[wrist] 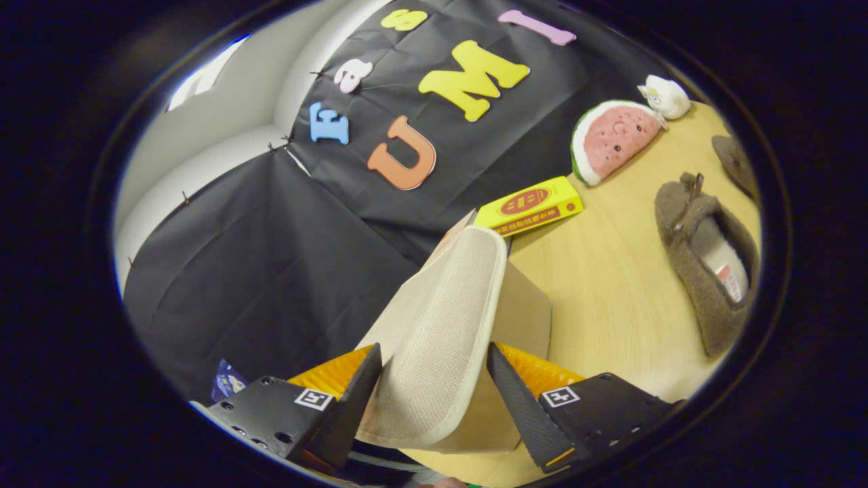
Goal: Open the storage box then place both shoes into the box .Put the left shoe in first, then the right shoe, with the right side of both shoes facing outward in a uniform manner.
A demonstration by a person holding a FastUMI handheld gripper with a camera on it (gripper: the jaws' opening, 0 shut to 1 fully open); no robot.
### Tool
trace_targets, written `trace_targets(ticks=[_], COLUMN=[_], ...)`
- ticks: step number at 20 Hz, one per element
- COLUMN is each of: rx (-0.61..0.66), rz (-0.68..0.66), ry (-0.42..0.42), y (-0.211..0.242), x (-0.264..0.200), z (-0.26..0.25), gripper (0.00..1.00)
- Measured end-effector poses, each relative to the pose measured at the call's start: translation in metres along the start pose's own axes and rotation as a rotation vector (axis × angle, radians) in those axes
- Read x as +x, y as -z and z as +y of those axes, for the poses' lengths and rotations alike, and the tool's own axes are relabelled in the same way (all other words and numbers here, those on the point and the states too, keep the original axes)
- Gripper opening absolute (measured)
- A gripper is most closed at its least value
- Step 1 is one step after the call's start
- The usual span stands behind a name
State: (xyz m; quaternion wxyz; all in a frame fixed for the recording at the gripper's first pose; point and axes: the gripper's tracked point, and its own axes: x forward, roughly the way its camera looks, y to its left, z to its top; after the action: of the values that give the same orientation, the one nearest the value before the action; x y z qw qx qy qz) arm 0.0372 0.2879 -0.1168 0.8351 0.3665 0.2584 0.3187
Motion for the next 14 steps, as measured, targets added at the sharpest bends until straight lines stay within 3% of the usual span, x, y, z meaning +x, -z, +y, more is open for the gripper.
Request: trace_targets(ticks=[2,5,8,14], rx=[0.025,0.065,0.032,-0.074], rz=[0.009,-0.106,-0.103,-0.104], ry=[-0.01,0.006,0.013,-0.009], y=[-0.003,-0.035,-0.041,-0.063], x=[-0.001,-0.022,-0.027,-0.032], z=[0.002,0.001,0.007,0.047], gripper=[0.93,0.48,0.05,0.0])
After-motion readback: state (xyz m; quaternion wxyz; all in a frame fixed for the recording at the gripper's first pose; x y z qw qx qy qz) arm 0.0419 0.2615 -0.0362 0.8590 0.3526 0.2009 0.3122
